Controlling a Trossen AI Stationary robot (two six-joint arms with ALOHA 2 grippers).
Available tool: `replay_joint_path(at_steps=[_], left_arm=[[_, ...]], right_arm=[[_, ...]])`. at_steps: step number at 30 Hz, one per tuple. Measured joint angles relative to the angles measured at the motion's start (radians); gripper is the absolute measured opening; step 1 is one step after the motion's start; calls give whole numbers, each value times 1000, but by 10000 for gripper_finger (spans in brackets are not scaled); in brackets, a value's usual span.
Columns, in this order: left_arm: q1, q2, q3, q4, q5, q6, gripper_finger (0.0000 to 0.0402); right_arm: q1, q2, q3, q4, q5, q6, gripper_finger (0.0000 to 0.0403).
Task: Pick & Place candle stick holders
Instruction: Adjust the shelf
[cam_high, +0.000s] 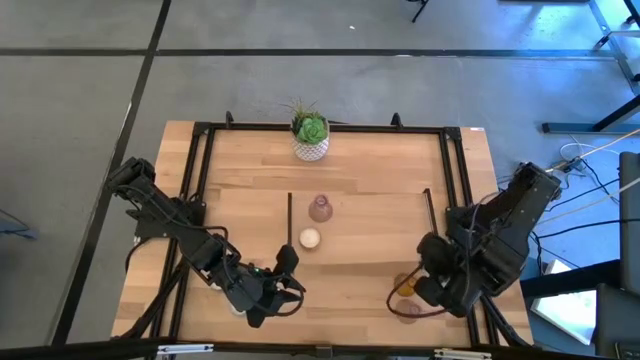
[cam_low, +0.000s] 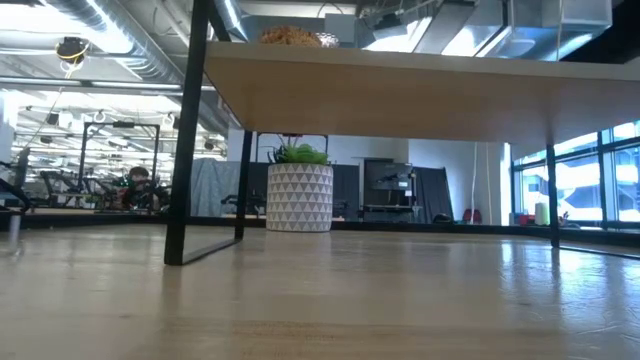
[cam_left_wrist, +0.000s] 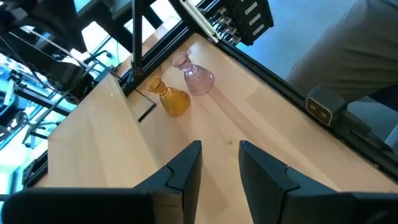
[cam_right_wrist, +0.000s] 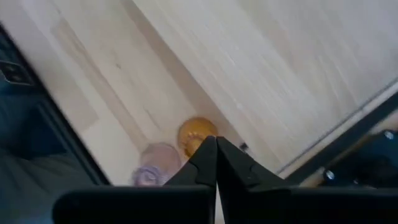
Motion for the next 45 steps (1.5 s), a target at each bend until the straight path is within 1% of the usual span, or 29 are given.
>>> replay_joint_path(at_steps=[2, 6, 7, 8, 9, 13, 17, 22, 27, 31, 33, 35, 37, 39, 42, 45], left_arm=[[0, 0, 0, 12, -54, 12, 102], [10, 0, 0, 54, -280, 15, 96], [17, 0, 0, 54, -308, 10, 92], [25, 0, 0, 50, -313, 4, 88], [34, 0, 0, 39, -304, -5, 83], [60, 0, 0, 8, -207, -25, 61], [76, 0, 0, 1, -140, -28, 41], [82, 0, 0, 1, -108, -27, 19], [81, 0, 0, 1, -99, -27, 3], [81, 0, 0, 1, -99, -25, 4], [81, 0, 0, 1, -99, -25, 5], [81, 0, 0, 1, -99, -27, 4], [79, 0, 0, -6, -99, -34, 2], [75, 0, 0, -18, -99, -42, 2], [67, 0, 0, -32, -99, -64, 4], [56, 0, 0, -36, -100, -77, 4]], right_arm=[[-1, 3, -32, -5, -16, 5, 3], [-12, 3, -74, -6, -25, 19, 2], [-17, 3, -84, -2, -35, 25, 2], [-21, 3, -91, -2, -47, 27, 2], [-25, 3, -96, -3, -58, 27, 2], [-38, 3, -108, -3, -87, 23, 1], [-52, -4, -108, -2, -80, 5, 1], [-93, -50, -108, -2, -7, -25, 1], [-146, -141, -108, -2, 53, -90, 1], [-192, -237, -105, -2, 178, -228, 0], [-202, -283, -105, -2, 240, -267, 0], [-203, -329, -105, -3, 272, -292, 0], [-190, -372, -117, 0, 276, -295, 0], [-169, -426, -157, -1, 267, -257, 0], [-150, -522, -265, -1, 220, -171, 0], [-150, -611, -397, -3, 141, -83, 0]])
